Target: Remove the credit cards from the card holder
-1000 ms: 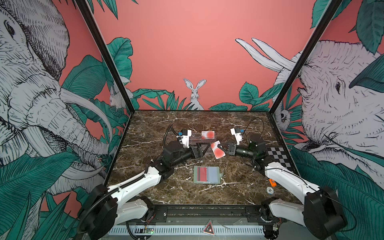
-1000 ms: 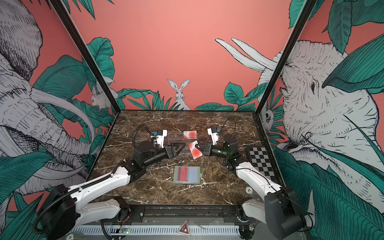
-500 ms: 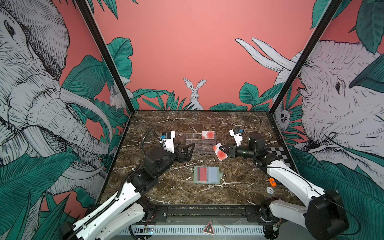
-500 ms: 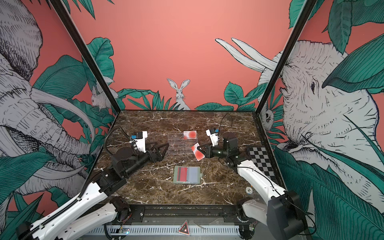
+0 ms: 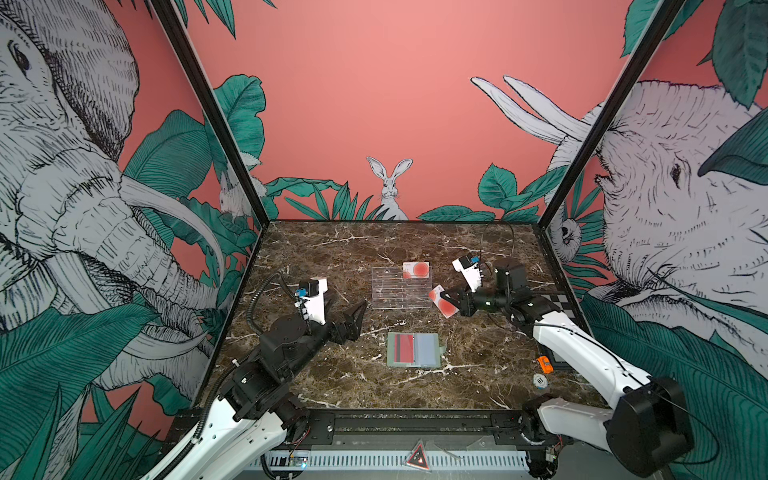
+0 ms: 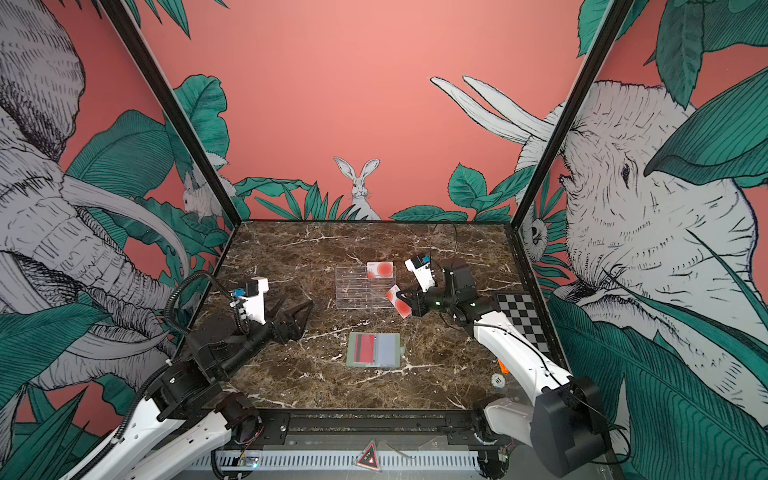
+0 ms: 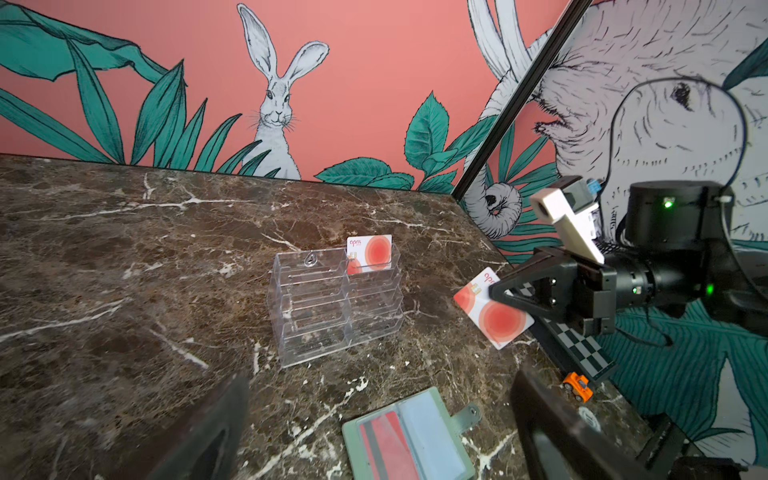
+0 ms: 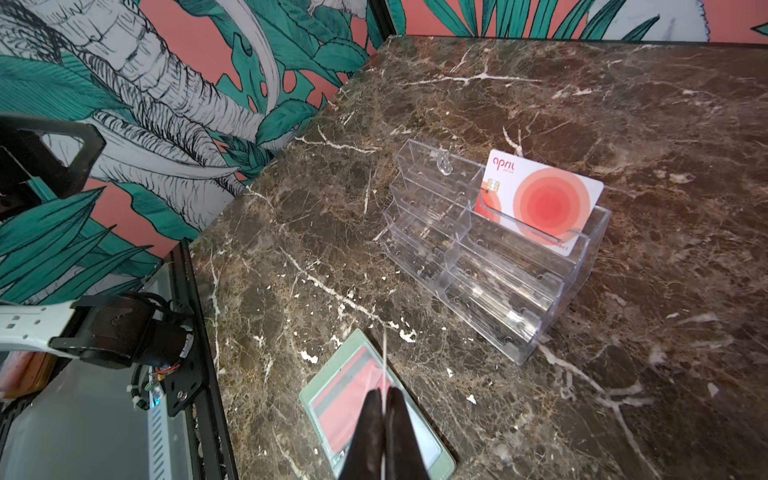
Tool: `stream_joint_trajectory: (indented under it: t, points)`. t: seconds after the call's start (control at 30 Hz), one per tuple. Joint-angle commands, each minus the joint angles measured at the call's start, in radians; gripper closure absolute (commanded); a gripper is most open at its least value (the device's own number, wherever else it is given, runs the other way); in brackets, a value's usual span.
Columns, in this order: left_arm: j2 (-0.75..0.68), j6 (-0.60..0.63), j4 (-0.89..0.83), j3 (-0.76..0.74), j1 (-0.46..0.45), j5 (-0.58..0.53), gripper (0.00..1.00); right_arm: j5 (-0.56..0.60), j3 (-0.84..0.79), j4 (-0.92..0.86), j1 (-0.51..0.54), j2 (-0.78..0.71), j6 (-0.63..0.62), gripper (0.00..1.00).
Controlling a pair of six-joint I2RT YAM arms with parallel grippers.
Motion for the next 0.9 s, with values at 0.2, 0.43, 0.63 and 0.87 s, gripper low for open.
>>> stream_joint_trajectory:
  t: [0.2, 0.43, 0.63, 0.87]
  points:
    - [-0.066, 0.078, -0.185, 0.043, 0.005, -0.051, 0.01, 0.001, -0.014, -0.05, 0.035, -0.028, -0.324, 1.0]
    - [-0.14, 0.148, -0.24, 0.062, 0.005, -0.065, 0.01, 0.04, 0.037, -0.192, 0.045, -0.038, -0.494, 1.0]
    - [-0.215, 0.202, -0.318, 0.096, 0.005, -0.118, 0.01, 0.079, 0.114, -0.299, 0.047, 0.014, -0.632, 1.0]
    - [-0.282, 0.243, -0.368, 0.085, 0.006, -0.11, 0.01, 0.04, 0.17, -0.351, 0.047, 0.05, -0.855, 1.0]
